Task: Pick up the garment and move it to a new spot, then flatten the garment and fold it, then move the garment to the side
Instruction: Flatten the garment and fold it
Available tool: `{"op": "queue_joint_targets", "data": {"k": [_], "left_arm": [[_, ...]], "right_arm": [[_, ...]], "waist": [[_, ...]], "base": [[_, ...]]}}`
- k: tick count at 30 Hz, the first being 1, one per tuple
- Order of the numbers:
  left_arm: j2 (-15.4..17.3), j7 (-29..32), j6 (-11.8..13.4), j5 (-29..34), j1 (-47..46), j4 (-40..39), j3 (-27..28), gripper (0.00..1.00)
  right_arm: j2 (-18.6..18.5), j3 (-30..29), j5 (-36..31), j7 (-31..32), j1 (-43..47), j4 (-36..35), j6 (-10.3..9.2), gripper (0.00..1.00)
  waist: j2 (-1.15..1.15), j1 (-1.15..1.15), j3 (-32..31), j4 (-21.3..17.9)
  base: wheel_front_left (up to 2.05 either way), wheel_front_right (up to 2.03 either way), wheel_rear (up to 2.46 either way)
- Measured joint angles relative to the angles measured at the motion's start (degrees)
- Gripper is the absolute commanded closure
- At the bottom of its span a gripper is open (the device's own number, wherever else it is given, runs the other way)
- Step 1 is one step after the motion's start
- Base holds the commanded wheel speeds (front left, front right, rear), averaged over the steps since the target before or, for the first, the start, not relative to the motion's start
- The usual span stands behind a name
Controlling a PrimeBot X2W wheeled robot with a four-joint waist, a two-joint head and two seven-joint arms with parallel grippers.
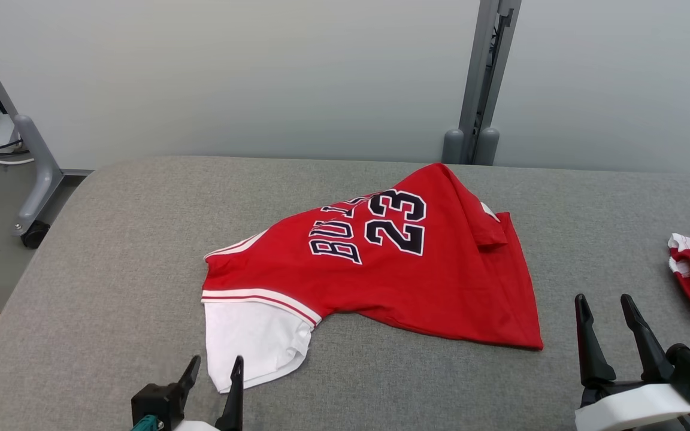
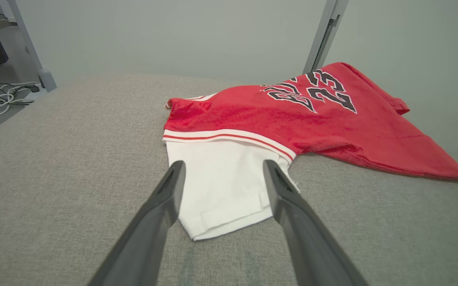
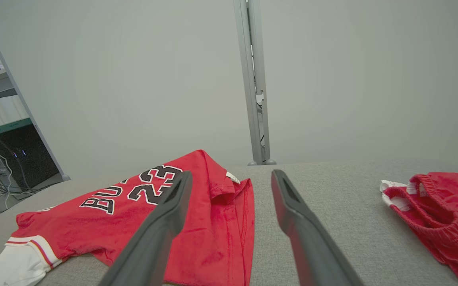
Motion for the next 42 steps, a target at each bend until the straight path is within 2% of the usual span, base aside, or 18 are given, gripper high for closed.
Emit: {"op": "queue_joint_targets", "data": {"k": [12, 17, 21, 26, 27, 30, 32, 33, 36, 40, 41, 42], "left_arm": [[-0.88, 9.45, 0.51, -14.48, -0.77, 8.03, 1.80, 0.00], [-0.99, 9.50, 1.26, -16.92, -3.26, 11.78, 1.32, 0.00], [-0.98, 8.87, 2.89, -17.84, -4.68, 15.17, 1.34, 0.00], [-0.99, 7.57, 3.18, -18.74, -6.22, 18.47, 1.41, 0.00], [-1.01, 7.38, 3.16, -19.02, -6.54, 18.98, 1.30, 0.04], [-0.98, 6.95, 2.94, -19.92, -7.36, 19.95, 0.99, 0.26], [-0.98, 6.55, 2.80, -20.71, -8.15, 20.76, 0.40, 0.30], [-0.99, 6.28, 2.66, -21.14, -8.54, 21.09, 0.04, 0.38], [-1.02, 5.70, 2.19, -23.54, -9.64, 21.87, -1.13, 0.50], [-1.02, 4.39, 2.14, -25.60, -11.15, 22.80, -2.80, 0.60], [-1.02, 4.24, 2.15, -26.13, -11.61, 23.14, -3.25, 0.67], [-1.02, 3.94, 2.15, -26.58, -12.03, 23.48, -3.68, 0.82]], "right_arm": [[0.02, 0.86, -0.48, 0.00, -0.16, 1.16, 0.00, 0.00], [0.02, 1.19, -0.64, 0.07, -0.37, 1.69, 0.00, 0.00], [0.02, 1.35, -1.14, 0.25, -0.58, 2.09, 0.00, 0.00], [0.01, 1.64, -1.96, 1.30, -0.59, 3.27, 0.00, 0.00], [0.01, 1.79, -2.21, 1.67, -0.59, 3.79, 0.00, 0.00], [0.03, 2.04, -3.04, 2.11, -0.64, 4.94, 0.00, 0.00], [0.02, 2.15, -3.79, 2.60, -1.17, 6.66, 0.00, 0.00], [0.01, 2.30, -4.01, 2.85, -1.54, 7.72, 0.00, 0.00], [0.03, 3.03, -4.24, 3.18, -2.55, 10.72, 0.00, 0.00], [0.03, 4.03, -3.27, 3.19, -4.74, 15.14, 0.00, 0.00], [0.03, 4.35, -2.88, 3.09, -5.35, 16.17, 0.00, 0.00], [0.03, 4.56, -2.77, 2.96, -6.03, 17.26, 0.00, 0.00]], "waist": [[0.00, 0.00, 0.75, -0.95], [0.00, 0.00, 1.04, -2.20], [0.00, 0.00, 1.32, -3.29], [0.00, 0.00, 1.84, -4.18], [0.00, 0.00, 1.97, -4.24], [0.00, 0.00, 2.21, -4.27], [0.00, 0.00, 2.45, -4.21], [0.00, 0.00, 2.58, -4.15], [0.00, 0.00, 2.95, -3.77], [0.00, 0.00, 3.65, -3.08], [0.00, 0.00, 3.84, -2.88], [0.00, 0.00, 4.02, -2.71]], "base": [[0.00, 0.00, 0.00], [0.00, 0.00, 0.00], [0.00, 0.00, 0.00], [0.00, 0.00, 0.00], [0.00, 0.00, 0.00], [0.00, 0.00, 0.00], [0.00, 0.00, 0.00], [0.00, 0.00, 0.00], [0.00, 0.00, 0.00], [0.00, 0.00, 0.00], [0.00, 0.00, 0.00], [0.00, 0.00, 0.00]]}}
